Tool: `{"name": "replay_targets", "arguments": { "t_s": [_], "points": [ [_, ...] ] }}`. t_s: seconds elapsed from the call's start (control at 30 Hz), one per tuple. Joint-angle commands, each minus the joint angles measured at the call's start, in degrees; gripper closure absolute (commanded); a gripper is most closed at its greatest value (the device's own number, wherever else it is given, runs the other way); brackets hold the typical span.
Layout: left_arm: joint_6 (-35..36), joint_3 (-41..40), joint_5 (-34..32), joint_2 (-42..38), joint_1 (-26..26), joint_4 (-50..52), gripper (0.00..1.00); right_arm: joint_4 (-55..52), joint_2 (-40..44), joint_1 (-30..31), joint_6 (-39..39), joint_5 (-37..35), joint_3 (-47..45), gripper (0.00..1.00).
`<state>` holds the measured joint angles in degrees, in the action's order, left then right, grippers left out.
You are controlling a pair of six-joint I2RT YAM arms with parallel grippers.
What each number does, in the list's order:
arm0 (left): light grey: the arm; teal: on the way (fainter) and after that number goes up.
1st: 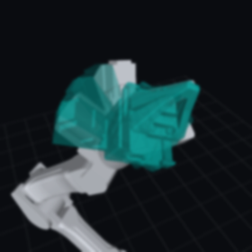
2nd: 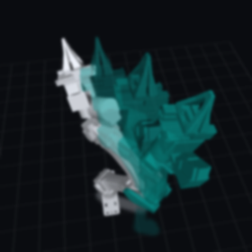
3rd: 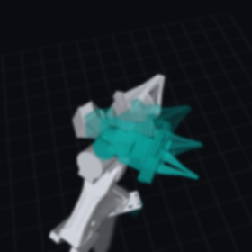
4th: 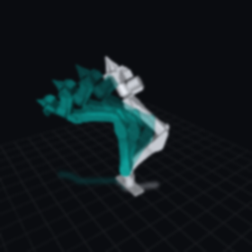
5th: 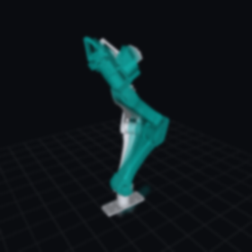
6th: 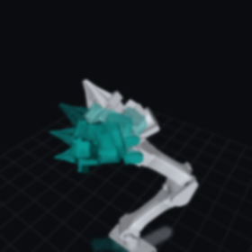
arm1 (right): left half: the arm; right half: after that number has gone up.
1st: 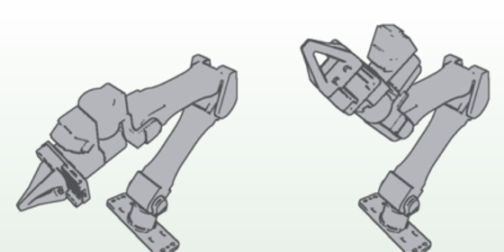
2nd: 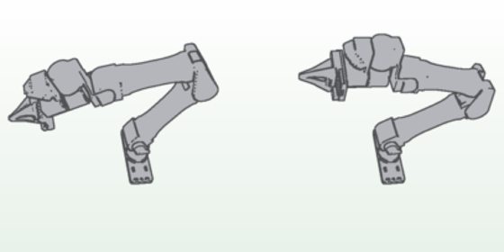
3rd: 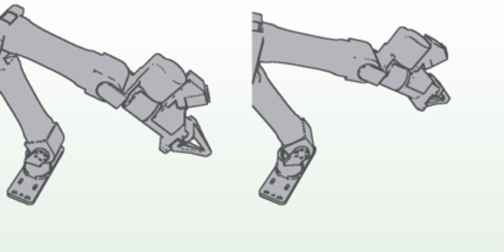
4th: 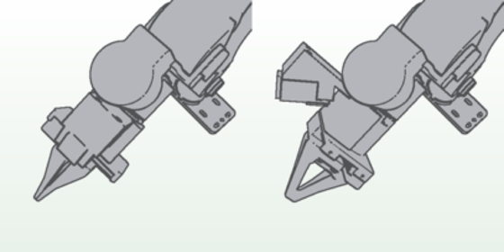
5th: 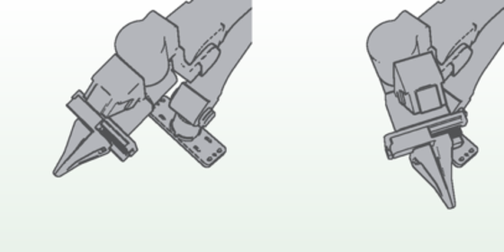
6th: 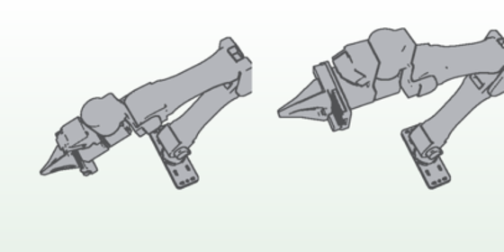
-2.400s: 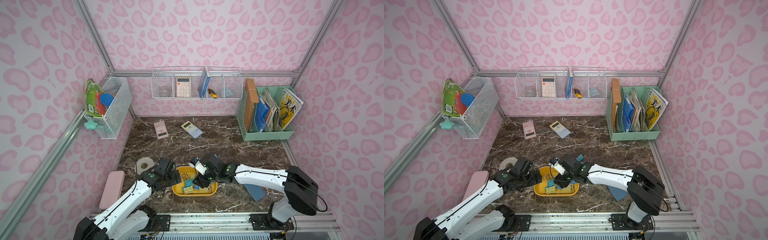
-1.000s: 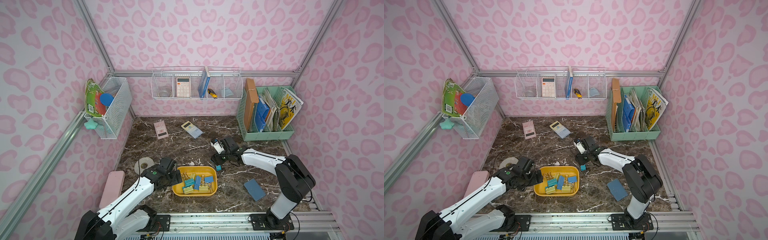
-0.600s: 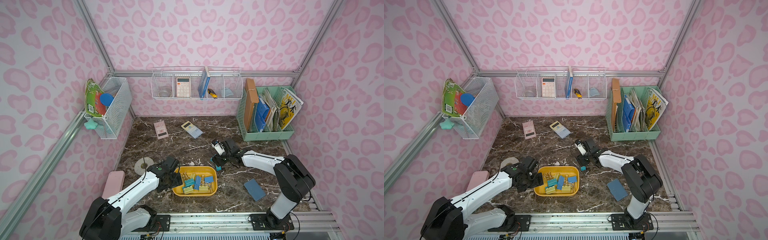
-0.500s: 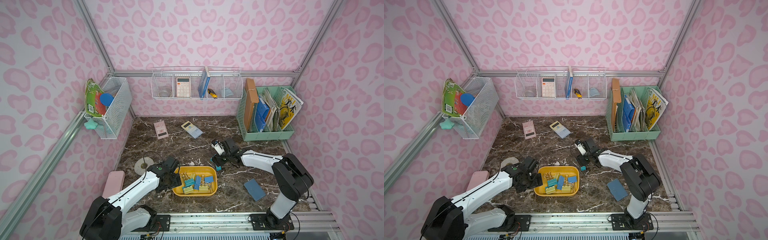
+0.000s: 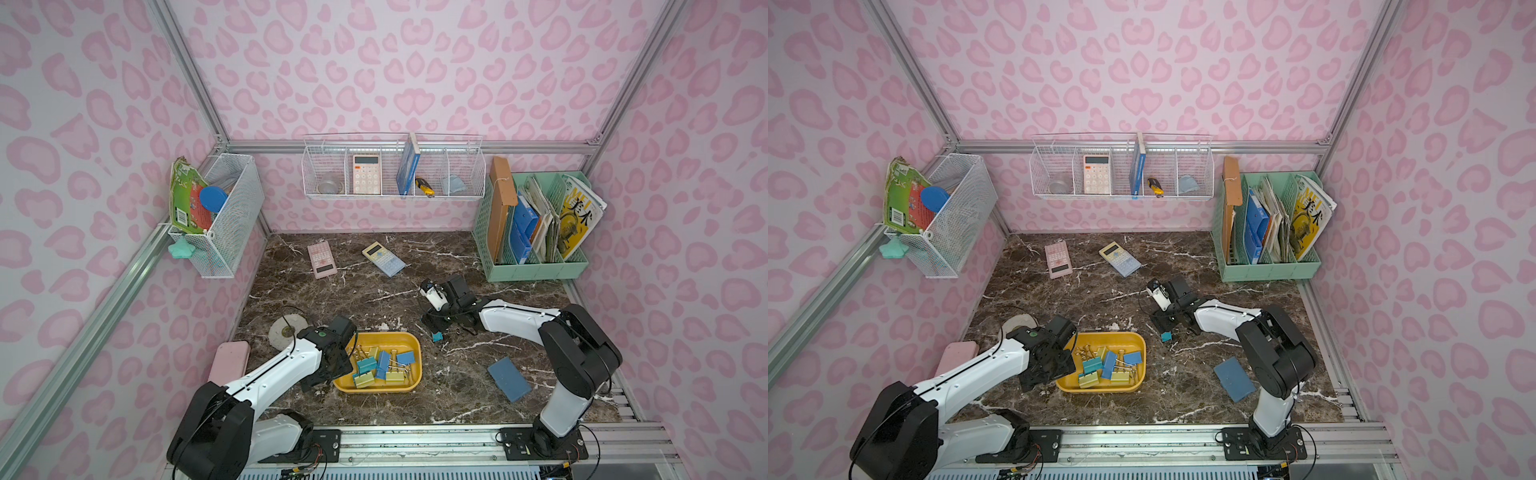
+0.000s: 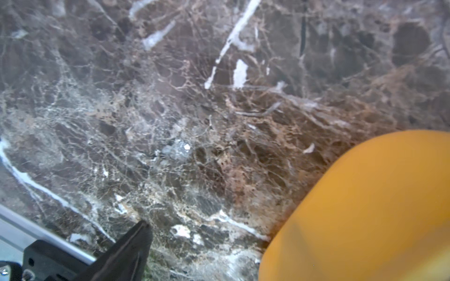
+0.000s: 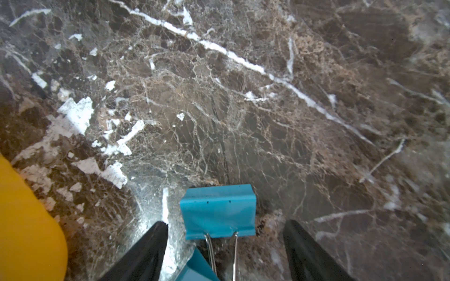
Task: Put the binder clips in the storage box
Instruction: Adjust the storage box at the center of the board, then pick up the binder clip at the center of the board.
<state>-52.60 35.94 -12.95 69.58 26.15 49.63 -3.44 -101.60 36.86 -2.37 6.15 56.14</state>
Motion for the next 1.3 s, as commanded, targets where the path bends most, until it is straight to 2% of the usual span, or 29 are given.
{"name": "replay_targets", "arguments": {
  "t_s": [0.0,0.63,0.77,0.9,1.07,1.27],
  "points": [
    [-0.4,-0.7,-0.7,-1.5,-0.1,1.2,0.07,0.6,-0.6,0.0,-2.0,0.4,0.4,0.21],
    [1.5,-1.2,2.1,-2.7,0.0,-0.3,0.07,2.3,-6.6,-1.8,-3.3,5.1,4.0,0.18],
    [1.7,-1.2,2.2,-2.9,0.0,-0.4,0.07,1.9,-8.0,-2.0,-2.8,5.1,4.7,0.27],
    [1.7,-1.5,2.4,-3.1,0.0,-0.6,0.07,1.3,-7.9,-2.2,-2.6,4.7,4.8,0.43],
    [2.0,-1.4,2.5,-3.0,0.1,-0.8,0.07,0.0,-3.4,-1.1,-2.0,2.8,4.9,0.46],
    [2.2,-1.6,2.8,-3.2,0.4,-1.1,0.07,-6.4,5.6,6.5,-0.4,0.6,6.7,0.46]
  ]
}}
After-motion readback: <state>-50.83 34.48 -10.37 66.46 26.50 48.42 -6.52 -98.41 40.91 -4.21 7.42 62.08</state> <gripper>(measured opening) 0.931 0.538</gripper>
